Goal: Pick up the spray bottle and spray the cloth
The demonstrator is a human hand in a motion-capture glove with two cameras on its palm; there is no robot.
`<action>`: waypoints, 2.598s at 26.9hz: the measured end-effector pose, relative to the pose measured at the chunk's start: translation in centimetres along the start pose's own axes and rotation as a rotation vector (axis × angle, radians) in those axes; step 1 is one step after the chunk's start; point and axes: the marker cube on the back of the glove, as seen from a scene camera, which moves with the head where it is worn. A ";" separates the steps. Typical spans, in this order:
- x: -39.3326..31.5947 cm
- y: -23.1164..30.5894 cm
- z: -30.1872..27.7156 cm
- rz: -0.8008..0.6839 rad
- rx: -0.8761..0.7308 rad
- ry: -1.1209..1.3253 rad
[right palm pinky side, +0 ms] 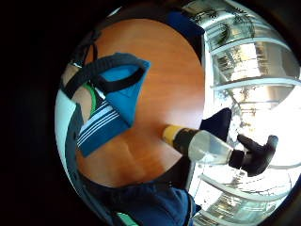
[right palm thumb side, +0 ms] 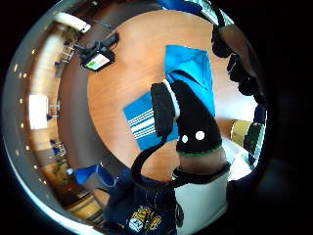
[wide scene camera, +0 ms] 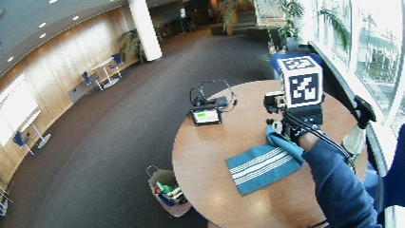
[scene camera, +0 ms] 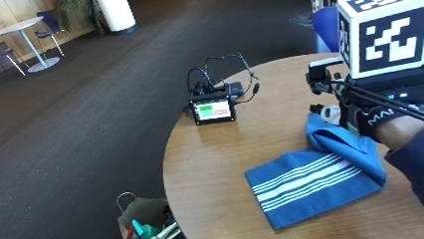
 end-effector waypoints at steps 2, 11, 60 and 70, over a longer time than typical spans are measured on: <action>0.0 -0.3 0.1 -0.005 0.003 0.001; 0.1 -0.6 -0.3 -0.010 0.030 0.021; -5.3 0.7 1.2 -0.539 0.072 -0.825; -7.3 -1.5 -1.0 -0.651 -0.092 0.400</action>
